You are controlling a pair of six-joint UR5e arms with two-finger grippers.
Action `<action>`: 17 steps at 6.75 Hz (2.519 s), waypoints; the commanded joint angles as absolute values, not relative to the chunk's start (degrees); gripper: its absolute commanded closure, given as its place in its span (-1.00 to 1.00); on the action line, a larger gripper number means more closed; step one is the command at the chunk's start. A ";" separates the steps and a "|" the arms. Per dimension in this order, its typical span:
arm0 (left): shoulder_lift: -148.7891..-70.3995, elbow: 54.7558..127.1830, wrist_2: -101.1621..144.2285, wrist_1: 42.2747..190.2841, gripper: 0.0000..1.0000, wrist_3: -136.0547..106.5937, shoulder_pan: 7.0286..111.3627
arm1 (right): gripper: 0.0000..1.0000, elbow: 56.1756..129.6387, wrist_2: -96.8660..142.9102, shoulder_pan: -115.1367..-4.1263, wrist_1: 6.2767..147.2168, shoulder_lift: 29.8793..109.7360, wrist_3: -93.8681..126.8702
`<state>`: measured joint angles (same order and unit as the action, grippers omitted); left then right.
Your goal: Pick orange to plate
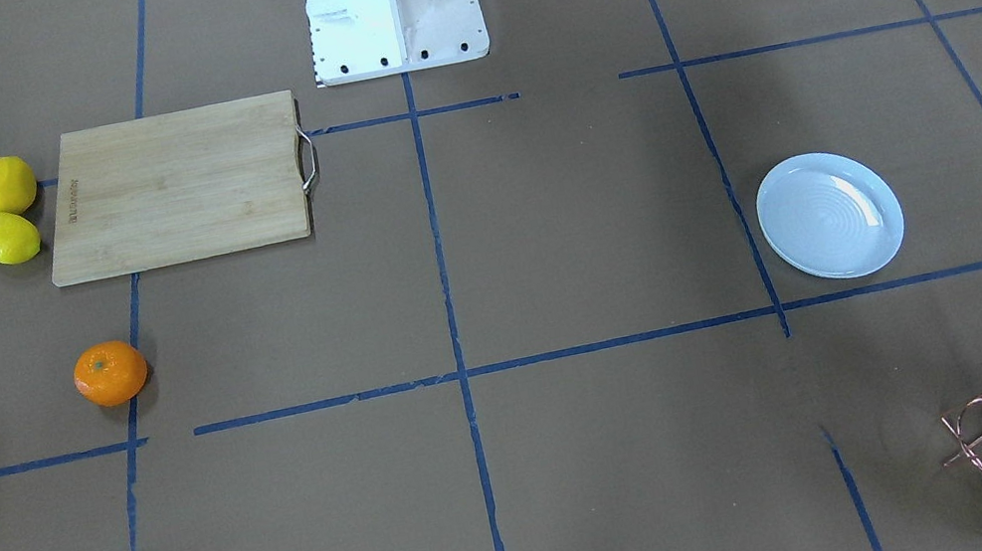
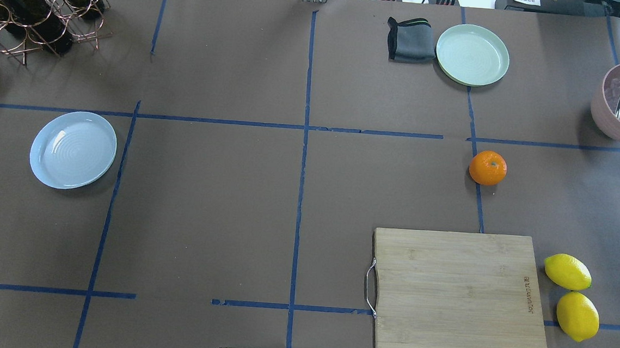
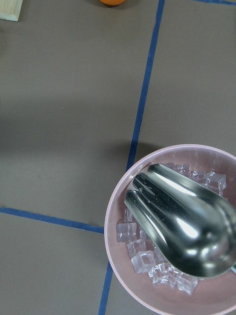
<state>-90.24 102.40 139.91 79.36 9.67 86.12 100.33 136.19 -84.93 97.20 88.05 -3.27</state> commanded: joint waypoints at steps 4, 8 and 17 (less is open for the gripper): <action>-90.18 102.47 137.13 79.80 -1.00 9.40 90.26 | -1.00 98.79 136.41 -84.64 96.68 88.51 -3.95; -89.82 99.34 137.00 90.58 -1.00 8.18 83.11 | -1.00 98.44 136.41 -84.46 96.77 88.59 -3.69; -92.72 84.55 130.61 128.14 -0.93 -39.73 61.35 | -1.00 98.70 138.16 -83.58 96.68 88.59 -3.43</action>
<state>-92.47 84.71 131.17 128.13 -39.72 61.95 98.72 137.86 -83.64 96.66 88.59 -3.49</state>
